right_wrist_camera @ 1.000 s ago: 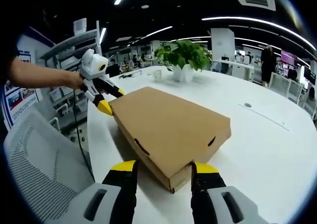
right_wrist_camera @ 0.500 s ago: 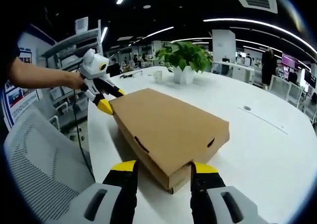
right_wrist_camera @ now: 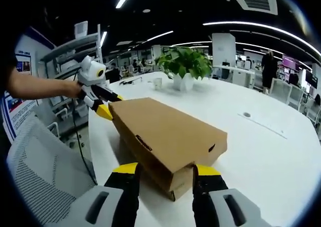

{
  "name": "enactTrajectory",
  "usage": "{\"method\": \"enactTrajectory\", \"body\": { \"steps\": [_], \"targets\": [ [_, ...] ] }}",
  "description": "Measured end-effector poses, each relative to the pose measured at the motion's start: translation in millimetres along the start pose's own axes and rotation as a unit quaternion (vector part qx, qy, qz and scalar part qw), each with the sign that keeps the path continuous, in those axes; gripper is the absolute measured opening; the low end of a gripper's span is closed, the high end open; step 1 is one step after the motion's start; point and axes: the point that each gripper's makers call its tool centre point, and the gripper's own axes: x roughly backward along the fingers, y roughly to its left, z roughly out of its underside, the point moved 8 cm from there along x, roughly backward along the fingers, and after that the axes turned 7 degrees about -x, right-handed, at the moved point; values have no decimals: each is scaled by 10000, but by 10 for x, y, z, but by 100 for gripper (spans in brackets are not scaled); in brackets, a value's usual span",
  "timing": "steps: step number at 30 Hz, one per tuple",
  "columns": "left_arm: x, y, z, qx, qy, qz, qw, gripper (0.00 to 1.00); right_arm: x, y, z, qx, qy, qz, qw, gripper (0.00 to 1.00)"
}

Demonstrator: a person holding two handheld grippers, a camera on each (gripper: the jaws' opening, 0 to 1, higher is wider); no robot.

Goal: Operate the shoe box by opening the lid, removing the specified soft item, and placing it in the target area until the item is outside and the box remains undamaged.

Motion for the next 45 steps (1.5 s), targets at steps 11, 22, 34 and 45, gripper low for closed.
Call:
{"method": "enactTrajectory", "body": {
  "steps": [11,22,34,45],
  "targets": [
    [131,-19,-151,128,-425,-51,9990,73,94,14,-219,-217,-376,58,9990,41],
    [199,35,-343,-87,-647,-405,9970,67,128,-23,-494,81,-687,170,9975,44],
    [223,184,-506,-66,-867,-773,9932,52,96,-154,-744,214,-798,262,9962,42],
    [215,322,-583,-56,-920,-1021,9905,41,61,-229,-835,258,-861,308,9955,41]
  ]
}}
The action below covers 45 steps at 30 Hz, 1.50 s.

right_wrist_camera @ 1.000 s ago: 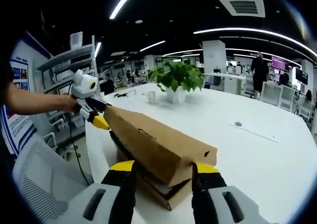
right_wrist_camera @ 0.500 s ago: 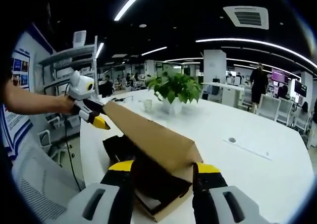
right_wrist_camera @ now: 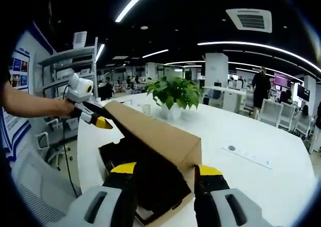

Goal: Operate the shoe box by opening the lid, removing the specified soft item, and placing it in the target area until the item is outside and the box remains undamaged.

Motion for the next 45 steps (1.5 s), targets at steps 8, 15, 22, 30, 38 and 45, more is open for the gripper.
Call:
{"method": "enactTrajectory", "body": {
  "steps": [8,15,22,30,38,45],
  "targets": [
    [-36,164,-48,237,-72,-293,9993,22,-65,-76,-70,54,-71,108,9999,40],
    [-71,234,-90,70,-46,-570,9983,8,-113,-143,-126,-37,-161,176,9997,38],
    [-108,315,-137,68,-55,-722,9974,3,-160,-192,-158,-9,-228,240,9995,38],
    [-134,353,-163,-28,-113,-703,9975,2,-215,-266,-203,4,-340,353,9988,37],
    [-168,391,-191,60,-172,-691,9974,2,-286,-327,-177,-10,-394,542,9978,37],
    [-214,452,-219,157,-233,-696,9972,1,-331,-448,38,-224,-228,787,9964,33]
  ]
}}
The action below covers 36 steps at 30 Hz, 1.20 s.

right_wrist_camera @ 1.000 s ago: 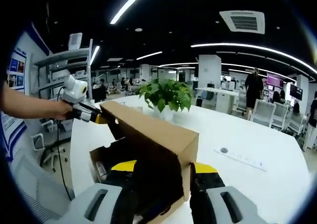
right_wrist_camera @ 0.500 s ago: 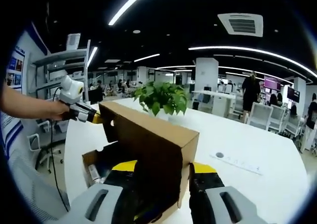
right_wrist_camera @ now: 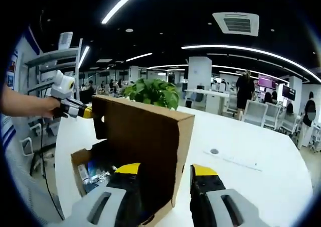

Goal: Operate the shoe box by opening the lid, removing the specified soft item, and placing it in the target area until the item is outside and the box remains undamaged.

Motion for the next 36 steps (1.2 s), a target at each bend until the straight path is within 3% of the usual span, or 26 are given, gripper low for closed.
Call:
{"method": "enactTrajectory", "body": {
  "steps": [7,29,36],
  "targets": [
    [-48,31,-27,130,-67,-6,9999,1,-74,-39,146,-3,95,107,9999,28],
    [-281,126,-98,261,-165,-22,9995,1,-269,-63,331,-270,420,319,9982,19],
    [-345,153,-105,259,-160,-20,9995,1,-299,-155,360,-483,518,502,9962,7]
  ]
}}
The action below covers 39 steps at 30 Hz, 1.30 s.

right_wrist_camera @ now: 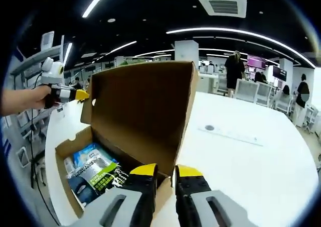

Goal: Operate the shoe box by opening the lid, removing the specified soft item, and placing it in the target area until the item is outside and the box remains undamaged.

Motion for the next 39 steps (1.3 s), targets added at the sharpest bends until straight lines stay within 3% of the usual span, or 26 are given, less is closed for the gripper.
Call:
{"method": "enactTrajectory", "body": {
  "steps": [6,20,24,39],
  "targets": [
    [-53,20,-2,6,5,12,10000,1,-19,-43,6,2,19,92,10000,0],
    [-156,56,15,193,-15,7,9998,1,-55,-65,3,382,3,127,9992,0],
    [-179,51,45,312,-84,-16,9995,2,-53,-72,-1,316,-6,110,9994,0],
    [-194,-64,501,340,431,27,9985,4,-117,-103,-25,430,7,100,9990,0]
  ]
}}
